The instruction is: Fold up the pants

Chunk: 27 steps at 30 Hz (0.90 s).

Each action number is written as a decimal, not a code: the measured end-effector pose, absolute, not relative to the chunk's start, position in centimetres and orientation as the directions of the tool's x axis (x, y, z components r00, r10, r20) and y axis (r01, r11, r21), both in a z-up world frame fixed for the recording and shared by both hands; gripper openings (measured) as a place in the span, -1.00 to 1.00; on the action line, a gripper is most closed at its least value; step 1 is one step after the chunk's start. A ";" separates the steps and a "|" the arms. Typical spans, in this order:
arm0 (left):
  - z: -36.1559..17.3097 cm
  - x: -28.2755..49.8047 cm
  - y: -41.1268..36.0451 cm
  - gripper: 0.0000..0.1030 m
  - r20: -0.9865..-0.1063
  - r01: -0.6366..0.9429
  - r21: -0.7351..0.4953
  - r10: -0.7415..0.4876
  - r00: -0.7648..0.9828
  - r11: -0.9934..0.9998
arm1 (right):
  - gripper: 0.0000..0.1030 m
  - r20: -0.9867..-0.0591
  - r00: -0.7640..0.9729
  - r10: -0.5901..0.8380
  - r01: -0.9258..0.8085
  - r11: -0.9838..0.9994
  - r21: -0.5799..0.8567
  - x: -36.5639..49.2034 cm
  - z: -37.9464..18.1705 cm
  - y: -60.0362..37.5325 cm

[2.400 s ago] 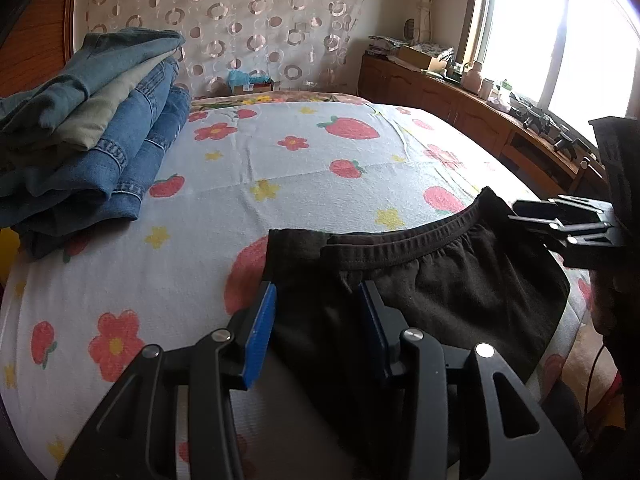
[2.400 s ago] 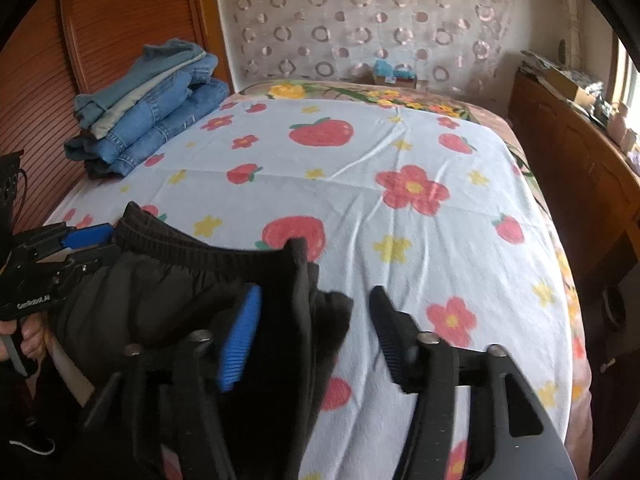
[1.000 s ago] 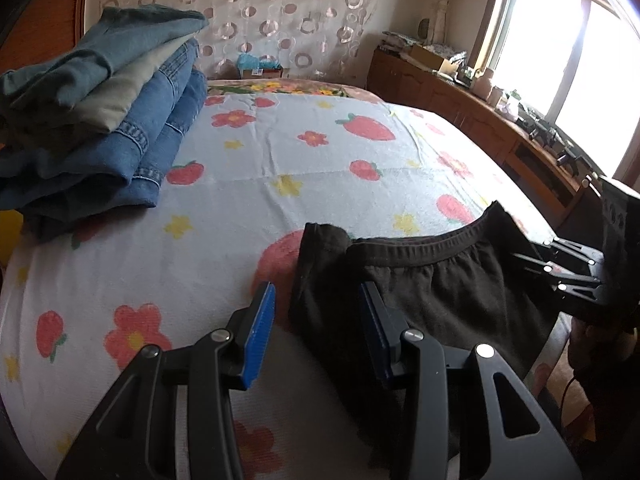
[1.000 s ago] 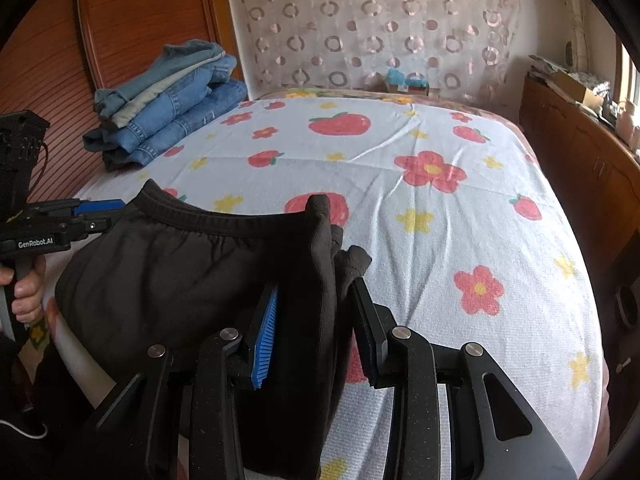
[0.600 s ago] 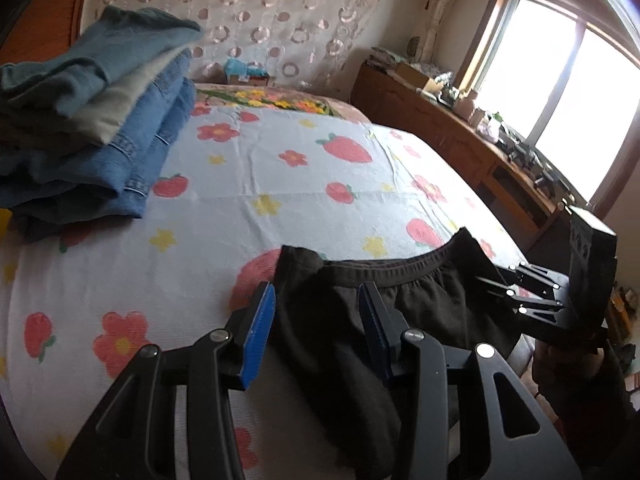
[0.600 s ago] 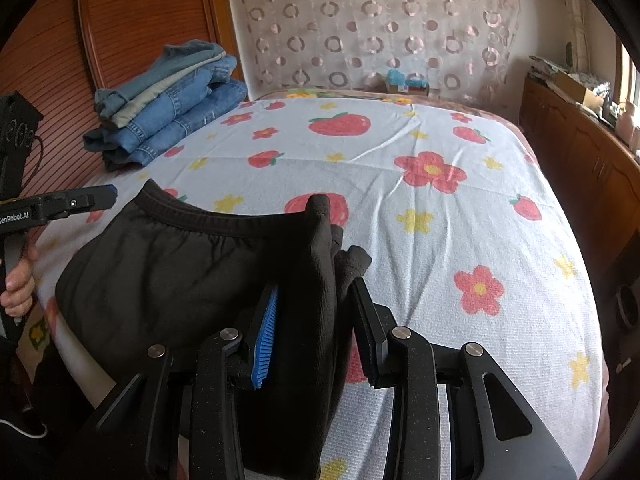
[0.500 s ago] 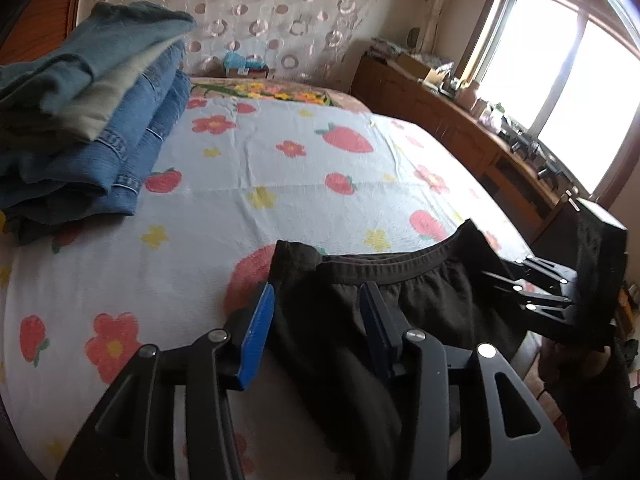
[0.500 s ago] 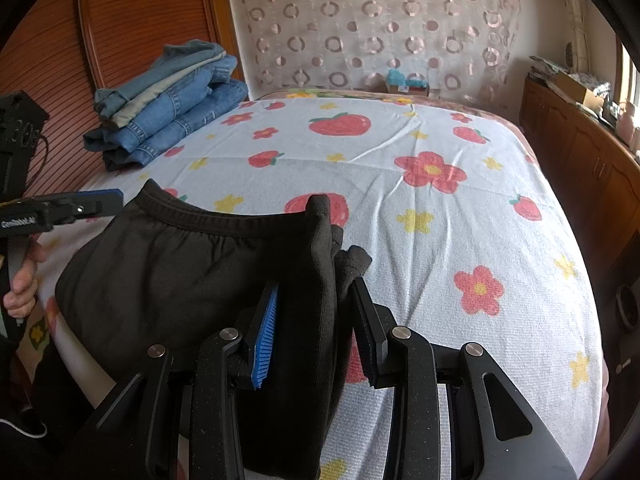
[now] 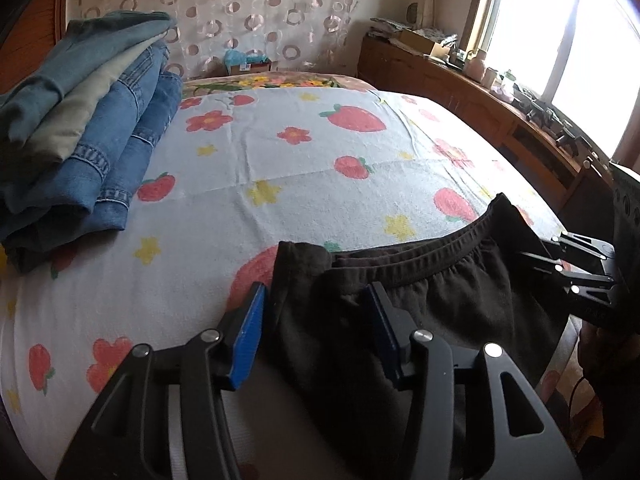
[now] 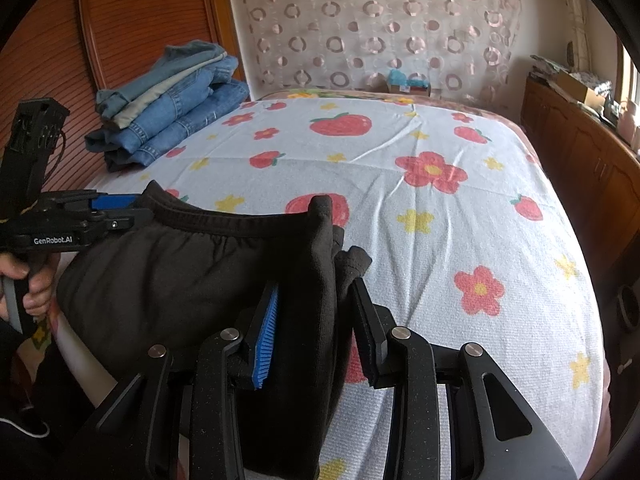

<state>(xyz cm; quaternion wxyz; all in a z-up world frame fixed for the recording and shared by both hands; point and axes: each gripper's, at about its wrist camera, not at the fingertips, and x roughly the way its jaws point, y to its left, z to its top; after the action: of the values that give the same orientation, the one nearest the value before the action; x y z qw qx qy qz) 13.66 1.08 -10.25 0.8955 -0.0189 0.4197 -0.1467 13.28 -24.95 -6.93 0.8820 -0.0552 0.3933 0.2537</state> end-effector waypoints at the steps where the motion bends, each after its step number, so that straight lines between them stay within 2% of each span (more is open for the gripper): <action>1: -10.3 13.7 1.1 -0.06 -0.745 0.249 -0.159 -0.282 0.605 0.955 | -0.67 -0.723 0.555 0.411 -0.494 0.862 0.110 13.3 -6.9 -24.9; 3: -10.2 13.7 1.2 -0.15 -0.743 0.260 -0.170 -0.296 0.600 0.951 | -0.74 -0.726 0.548 0.414 -0.502 0.858 0.111 13.3 -6.7 -24.6; 8: -9.9 13.0 1.3 -0.67 -0.724 0.292 -0.217 -0.354 0.593 0.932 | -0.84 -0.725 0.546 0.420 -0.503 0.856 0.117 13.2 -6.5 -24.2; 10: -9.6 12.6 1.3 -0.80 -0.712 0.297 -0.215 -0.357 0.604 0.930 | -0.85 -0.720 0.553 0.421 -0.498 0.859 0.119 13.1 -6.3 -24.1; 27: -4.2 9.7 0.2 -0.89 -0.601 0.359 -0.205 -0.406 0.688 0.911 | -0.85 -0.642 0.620 0.451 -0.513 0.852 0.103 11.3 -3.2 -24.8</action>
<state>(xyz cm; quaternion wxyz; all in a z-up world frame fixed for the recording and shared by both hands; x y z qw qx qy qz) 9.74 0.24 -4.23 0.9180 -0.0357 0.3355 -0.2083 11.33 -24.79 -3.25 0.8989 -0.0451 0.3437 0.2679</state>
